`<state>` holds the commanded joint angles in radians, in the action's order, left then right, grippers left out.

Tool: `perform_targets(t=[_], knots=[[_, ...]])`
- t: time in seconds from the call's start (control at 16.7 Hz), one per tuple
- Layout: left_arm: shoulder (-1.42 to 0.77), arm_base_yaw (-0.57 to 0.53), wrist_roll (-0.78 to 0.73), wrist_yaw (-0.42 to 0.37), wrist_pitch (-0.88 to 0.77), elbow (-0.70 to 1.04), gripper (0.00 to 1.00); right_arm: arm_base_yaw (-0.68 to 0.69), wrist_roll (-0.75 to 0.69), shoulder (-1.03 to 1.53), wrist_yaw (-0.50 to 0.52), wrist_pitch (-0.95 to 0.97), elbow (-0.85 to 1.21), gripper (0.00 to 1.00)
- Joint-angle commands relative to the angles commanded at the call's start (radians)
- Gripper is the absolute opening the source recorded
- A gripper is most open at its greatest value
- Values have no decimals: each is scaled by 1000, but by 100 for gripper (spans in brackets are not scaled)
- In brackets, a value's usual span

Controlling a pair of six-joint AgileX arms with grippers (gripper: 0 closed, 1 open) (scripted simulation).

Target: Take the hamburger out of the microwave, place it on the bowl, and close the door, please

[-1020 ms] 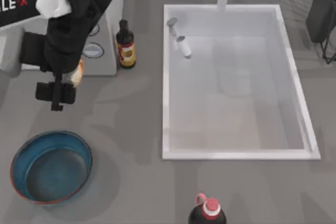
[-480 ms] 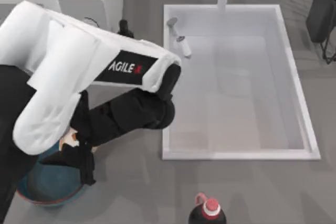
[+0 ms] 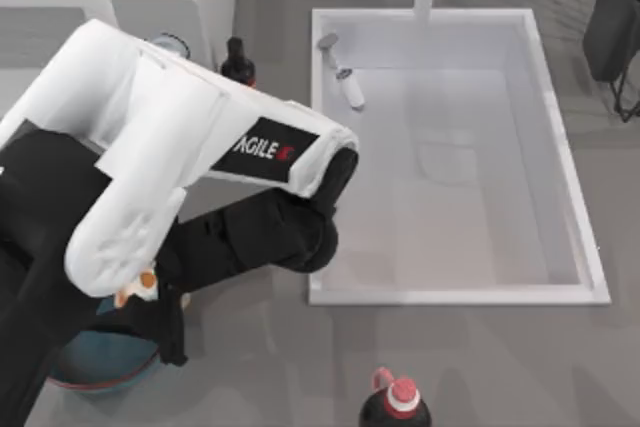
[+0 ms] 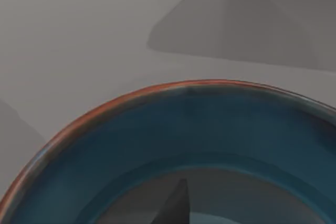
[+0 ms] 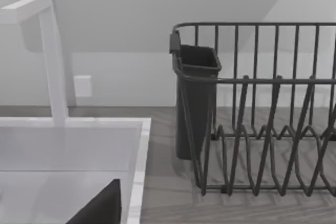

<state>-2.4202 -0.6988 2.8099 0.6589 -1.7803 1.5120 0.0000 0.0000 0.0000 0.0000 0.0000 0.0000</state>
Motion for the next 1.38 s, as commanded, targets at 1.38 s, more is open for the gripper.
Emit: perform_targets(t=[1.38], knots=[[16,72,-42,64,175,-164,38,0,0,0,0,0,0,100]])
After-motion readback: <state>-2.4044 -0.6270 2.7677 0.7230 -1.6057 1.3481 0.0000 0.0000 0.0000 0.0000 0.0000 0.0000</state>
